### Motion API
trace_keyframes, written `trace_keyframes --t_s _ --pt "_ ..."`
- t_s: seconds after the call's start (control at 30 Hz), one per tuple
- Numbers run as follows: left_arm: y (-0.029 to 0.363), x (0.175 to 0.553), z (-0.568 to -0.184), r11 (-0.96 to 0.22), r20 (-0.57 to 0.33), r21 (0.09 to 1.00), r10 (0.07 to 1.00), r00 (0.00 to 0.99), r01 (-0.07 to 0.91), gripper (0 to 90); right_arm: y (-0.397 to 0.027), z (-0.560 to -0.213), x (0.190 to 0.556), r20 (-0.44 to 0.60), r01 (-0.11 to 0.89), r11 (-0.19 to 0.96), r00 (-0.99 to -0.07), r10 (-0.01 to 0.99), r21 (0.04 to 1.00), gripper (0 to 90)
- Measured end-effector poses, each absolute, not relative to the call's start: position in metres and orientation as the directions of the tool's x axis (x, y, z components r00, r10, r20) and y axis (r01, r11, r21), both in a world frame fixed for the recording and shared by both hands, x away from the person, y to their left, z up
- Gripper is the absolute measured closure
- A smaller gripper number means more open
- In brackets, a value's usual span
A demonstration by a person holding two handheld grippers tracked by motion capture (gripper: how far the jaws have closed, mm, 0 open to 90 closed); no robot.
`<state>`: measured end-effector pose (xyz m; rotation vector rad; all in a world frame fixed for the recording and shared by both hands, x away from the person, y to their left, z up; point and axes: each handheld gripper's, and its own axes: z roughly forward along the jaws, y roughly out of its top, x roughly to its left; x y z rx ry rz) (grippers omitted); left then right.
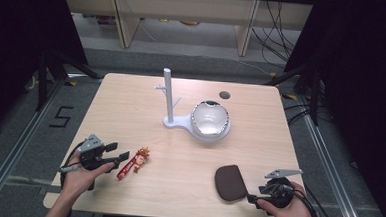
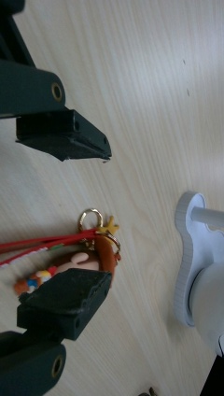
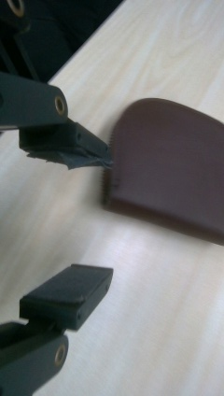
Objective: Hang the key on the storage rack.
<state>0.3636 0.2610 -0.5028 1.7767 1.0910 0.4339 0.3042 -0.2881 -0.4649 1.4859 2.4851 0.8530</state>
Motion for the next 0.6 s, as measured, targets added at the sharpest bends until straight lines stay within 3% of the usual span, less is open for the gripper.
trace_keyframes --t_s 0.3,0.43,0.6 --pt "0.261 0.358 -0.505 -0.165 -0.15 0.855 0.829 0.539 0.492 33.1 -0.284 -0.458 0.33 0.212 0.805 0.292 -0.451 0.867 0.517 40.8" --pt "0.26 0.358 -0.505 -0.17 -0.149 0.853 0.826 0.543 0.492 33.3 -0.277 -0.455 0.34 0.272 0.847 0.278 -0.429 0.861 0.454 44.4" --pt "0.26 0.356 -0.504 -0.175 -0.144 0.852 0.827 0.543 0.493 33.3 -0.269 -0.454 0.354 0.276 0.854 0.309 -0.444 0.853 0.418 46.7"
